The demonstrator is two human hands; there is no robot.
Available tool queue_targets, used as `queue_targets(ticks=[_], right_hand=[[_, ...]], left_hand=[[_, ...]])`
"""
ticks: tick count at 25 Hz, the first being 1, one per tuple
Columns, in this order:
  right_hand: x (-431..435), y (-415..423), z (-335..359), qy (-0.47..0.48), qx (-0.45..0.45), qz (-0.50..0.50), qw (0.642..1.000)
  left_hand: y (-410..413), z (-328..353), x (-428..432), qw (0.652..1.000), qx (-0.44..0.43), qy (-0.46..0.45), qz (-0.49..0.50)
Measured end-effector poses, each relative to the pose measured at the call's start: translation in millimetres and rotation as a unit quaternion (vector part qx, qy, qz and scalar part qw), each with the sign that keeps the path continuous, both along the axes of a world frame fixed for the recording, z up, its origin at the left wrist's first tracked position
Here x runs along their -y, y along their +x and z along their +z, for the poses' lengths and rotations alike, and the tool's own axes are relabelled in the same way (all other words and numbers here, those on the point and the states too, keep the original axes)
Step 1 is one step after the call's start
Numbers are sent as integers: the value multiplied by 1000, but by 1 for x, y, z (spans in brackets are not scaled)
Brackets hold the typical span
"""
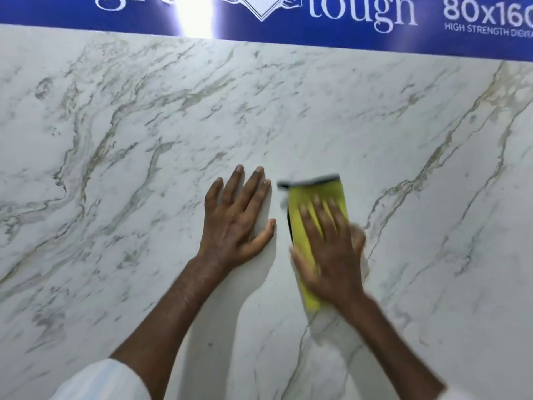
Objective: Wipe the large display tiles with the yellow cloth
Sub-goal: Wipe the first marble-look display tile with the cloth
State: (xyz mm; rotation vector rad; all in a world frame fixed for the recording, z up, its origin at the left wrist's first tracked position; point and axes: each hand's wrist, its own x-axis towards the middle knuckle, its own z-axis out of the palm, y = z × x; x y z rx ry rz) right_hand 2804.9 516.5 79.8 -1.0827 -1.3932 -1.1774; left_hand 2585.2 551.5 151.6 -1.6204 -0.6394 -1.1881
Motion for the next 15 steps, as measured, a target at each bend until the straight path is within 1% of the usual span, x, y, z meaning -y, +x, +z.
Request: queue_targets(ticks=[2, 3, 4, 5, 7, 9, 11, 13, 15], right_hand=[[5, -4, -84, -24, 6, -15, 1000], [6, -6, -107, -35, 13, -22, 999], [5, -7, -113, -42, 20, -24, 999], [5, -7, -102, -44, 28, -23, 998], [4, -9, -50, -30, 29, -22, 999], [1, -12, 9, -24, 2, -23, 999], [-3, -13, 50, -10, -16, -29, 999], [-3, -12, 58, -1, -7, -35, 999], [-1, -11, 34, 5, 6, -45, 999]], left_hand=[[-3, -13, 8, 999, -12, -20, -30], [-5, -27, 14, 999, -9, -27, -42], [-6, -44, 18, 998, 3, -36, -51], [-7, -61, 21, 997, 18, -47, -60], [-6, -88, 19, 996, 35, -65, -52], [-9, -101, 9, 998, 11, -60, -7], [-12, -105, 1, 998, -12, -60, 24], [-13, -105, 1, 997, -16, -67, 31], [-12, -104, 3, 997, -21, -67, 40]])
